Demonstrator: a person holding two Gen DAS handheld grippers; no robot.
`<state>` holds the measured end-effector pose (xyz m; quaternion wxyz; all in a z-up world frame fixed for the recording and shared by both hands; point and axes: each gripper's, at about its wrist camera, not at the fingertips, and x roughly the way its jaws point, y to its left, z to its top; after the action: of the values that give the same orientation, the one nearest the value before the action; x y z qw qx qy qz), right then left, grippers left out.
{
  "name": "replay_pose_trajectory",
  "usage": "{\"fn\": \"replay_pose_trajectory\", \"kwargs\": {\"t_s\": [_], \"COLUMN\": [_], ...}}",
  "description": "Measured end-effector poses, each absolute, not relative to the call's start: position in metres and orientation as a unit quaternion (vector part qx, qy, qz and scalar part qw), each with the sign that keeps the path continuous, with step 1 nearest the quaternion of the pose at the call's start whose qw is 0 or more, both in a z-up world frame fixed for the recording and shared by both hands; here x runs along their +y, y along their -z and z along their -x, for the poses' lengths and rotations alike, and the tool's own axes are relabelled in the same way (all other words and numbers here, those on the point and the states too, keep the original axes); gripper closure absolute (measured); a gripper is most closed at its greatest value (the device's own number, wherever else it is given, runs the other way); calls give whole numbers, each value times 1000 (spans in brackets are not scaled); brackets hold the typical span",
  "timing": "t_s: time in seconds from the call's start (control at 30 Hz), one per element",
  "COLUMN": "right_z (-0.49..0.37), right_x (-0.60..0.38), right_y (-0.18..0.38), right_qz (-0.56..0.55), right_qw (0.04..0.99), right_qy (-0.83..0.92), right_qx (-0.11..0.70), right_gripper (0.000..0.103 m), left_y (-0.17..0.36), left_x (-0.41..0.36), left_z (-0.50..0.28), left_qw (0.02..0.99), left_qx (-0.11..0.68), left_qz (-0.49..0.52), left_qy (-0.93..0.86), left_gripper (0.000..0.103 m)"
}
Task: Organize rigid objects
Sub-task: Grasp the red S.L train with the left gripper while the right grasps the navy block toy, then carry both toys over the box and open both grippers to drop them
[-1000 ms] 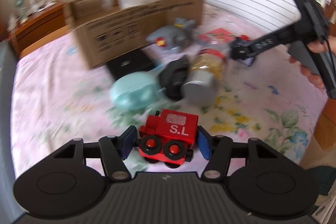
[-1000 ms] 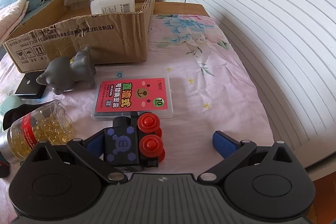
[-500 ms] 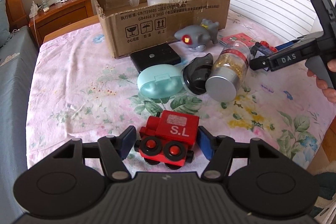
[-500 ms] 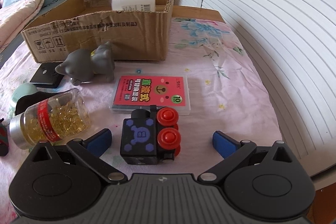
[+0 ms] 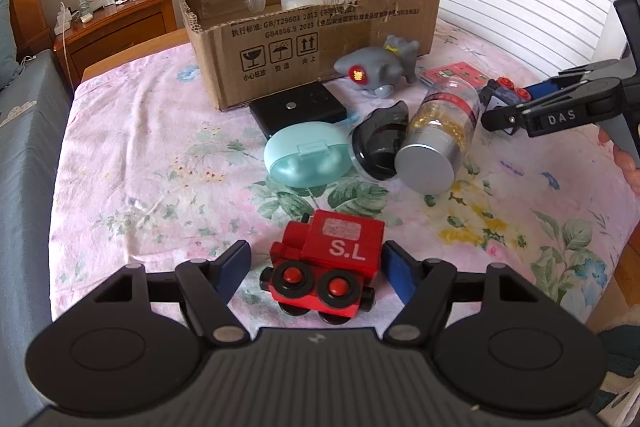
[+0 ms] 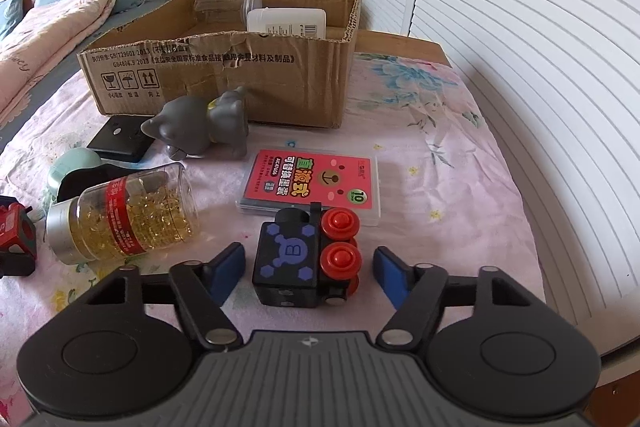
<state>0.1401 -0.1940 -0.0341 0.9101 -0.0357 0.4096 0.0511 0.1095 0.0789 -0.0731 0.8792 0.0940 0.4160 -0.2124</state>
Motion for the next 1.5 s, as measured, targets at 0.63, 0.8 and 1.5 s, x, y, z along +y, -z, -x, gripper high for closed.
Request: {"fn": "replay_pose_trajectory", "kwargs": {"t_s": [0.63,0.8,1.5], "right_z": [-137,-131,-185], "right_x": [-191,-190,-180], "right_y": [22,12,-85], "right_qz": [69,86,98], "right_qw": [904,904,930], "right_qy": [-72,-81,-138], "right_qx": [416,411,327], "right_gripper": [48,49,48], "left_y": [62,57,-32], "left_x": [74,73,62], "left_z": [-110,-110,-194], "left_qw": [869,869,896], "left_qx": [426,425,361], "left_qz": [-105,-111,-128], "left_qy": [228,227,226], "left_gripper": [52,52,52]}}
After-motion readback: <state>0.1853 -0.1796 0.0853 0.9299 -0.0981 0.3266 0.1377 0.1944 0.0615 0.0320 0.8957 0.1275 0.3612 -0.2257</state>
